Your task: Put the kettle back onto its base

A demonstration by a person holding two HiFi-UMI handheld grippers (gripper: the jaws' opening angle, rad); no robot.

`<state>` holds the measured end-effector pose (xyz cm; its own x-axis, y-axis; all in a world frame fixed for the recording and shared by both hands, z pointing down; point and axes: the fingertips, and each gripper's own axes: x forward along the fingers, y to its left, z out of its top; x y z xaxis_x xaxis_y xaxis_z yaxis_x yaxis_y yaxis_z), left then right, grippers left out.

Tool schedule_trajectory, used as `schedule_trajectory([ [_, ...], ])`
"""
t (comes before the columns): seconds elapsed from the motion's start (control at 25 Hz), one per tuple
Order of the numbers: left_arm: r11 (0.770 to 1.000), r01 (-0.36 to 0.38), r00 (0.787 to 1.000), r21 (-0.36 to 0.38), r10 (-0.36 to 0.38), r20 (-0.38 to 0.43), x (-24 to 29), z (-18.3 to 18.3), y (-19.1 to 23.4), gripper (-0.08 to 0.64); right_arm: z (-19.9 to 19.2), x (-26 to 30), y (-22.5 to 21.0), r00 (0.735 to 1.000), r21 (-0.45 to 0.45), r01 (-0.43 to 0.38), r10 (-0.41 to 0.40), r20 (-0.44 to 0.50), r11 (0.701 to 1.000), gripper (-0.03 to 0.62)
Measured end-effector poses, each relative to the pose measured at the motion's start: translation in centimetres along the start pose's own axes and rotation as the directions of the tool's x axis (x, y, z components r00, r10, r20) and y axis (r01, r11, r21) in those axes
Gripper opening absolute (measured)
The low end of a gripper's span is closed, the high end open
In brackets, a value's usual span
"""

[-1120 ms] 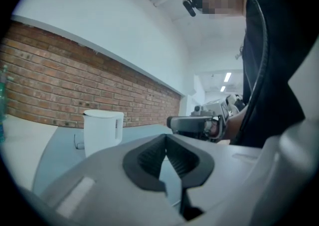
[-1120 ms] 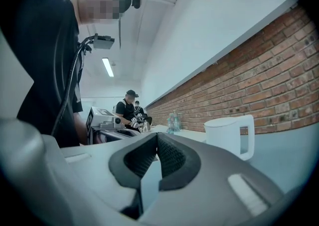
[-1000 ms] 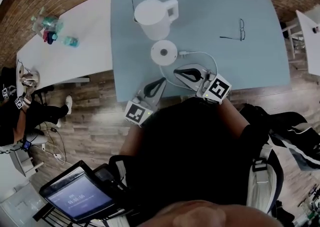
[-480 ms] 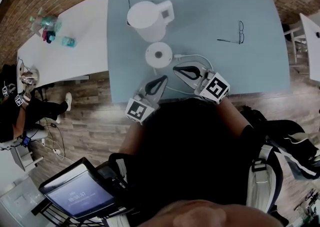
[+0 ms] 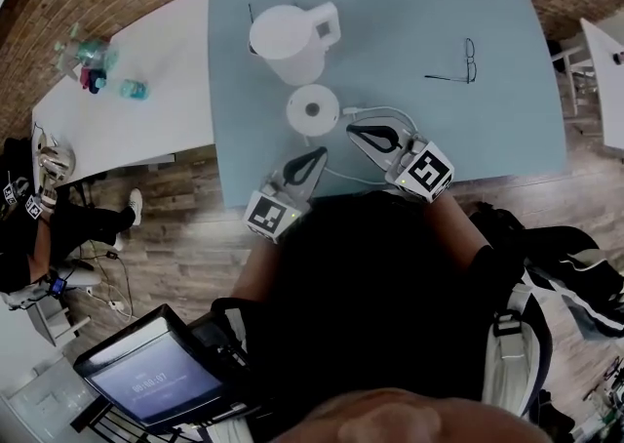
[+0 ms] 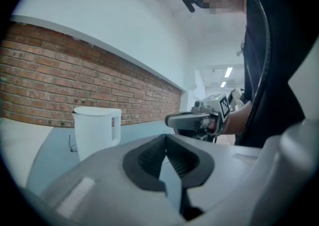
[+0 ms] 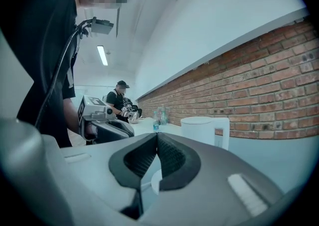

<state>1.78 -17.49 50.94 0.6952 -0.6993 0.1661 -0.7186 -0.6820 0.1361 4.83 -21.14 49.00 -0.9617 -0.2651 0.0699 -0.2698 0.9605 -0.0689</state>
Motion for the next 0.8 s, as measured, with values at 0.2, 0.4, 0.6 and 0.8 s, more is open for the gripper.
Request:
schedule_trajectory([
  [0.2, 0.999, 0.032, 0.999, 0.017, -0.032, 0.022, -1.0, 0.2, 1.5, 0.002, 0.0, 0.4, 0.1, 0.998, -0.030, 0.053, -0.053, -0.015, 0.998, 0.003],
  [0.4, 0.998, 0.054, 0.998, 0.026, -0.055, 0.041, -2.0, -0.2, 2.7, 0.002, -0.6, 1.5, 1.3, 0.996, -0.031, 0.069, -0.070, -0.048, 0.997, 0.003],
  [0.6, 0.995, 0.099, 0.994, 0.031, -0.101, 0.048, -1.8, -0.1, 2.5, 0.002, -0.1, 2.0, 1.4, 0.995, -0.032, 0.092, -0.093, -0.042, 0.995, 0.003],
  [0.8, 0.993, 0.119, 0.992, 0.029, -0.120, 0.049, -2.4, 0.1, 3.2, 0.002, -0.1, 3.0, 1.1, 0.992, -0.045, 0.106, -0.108, -0.061, 0.993, 0.003],
])
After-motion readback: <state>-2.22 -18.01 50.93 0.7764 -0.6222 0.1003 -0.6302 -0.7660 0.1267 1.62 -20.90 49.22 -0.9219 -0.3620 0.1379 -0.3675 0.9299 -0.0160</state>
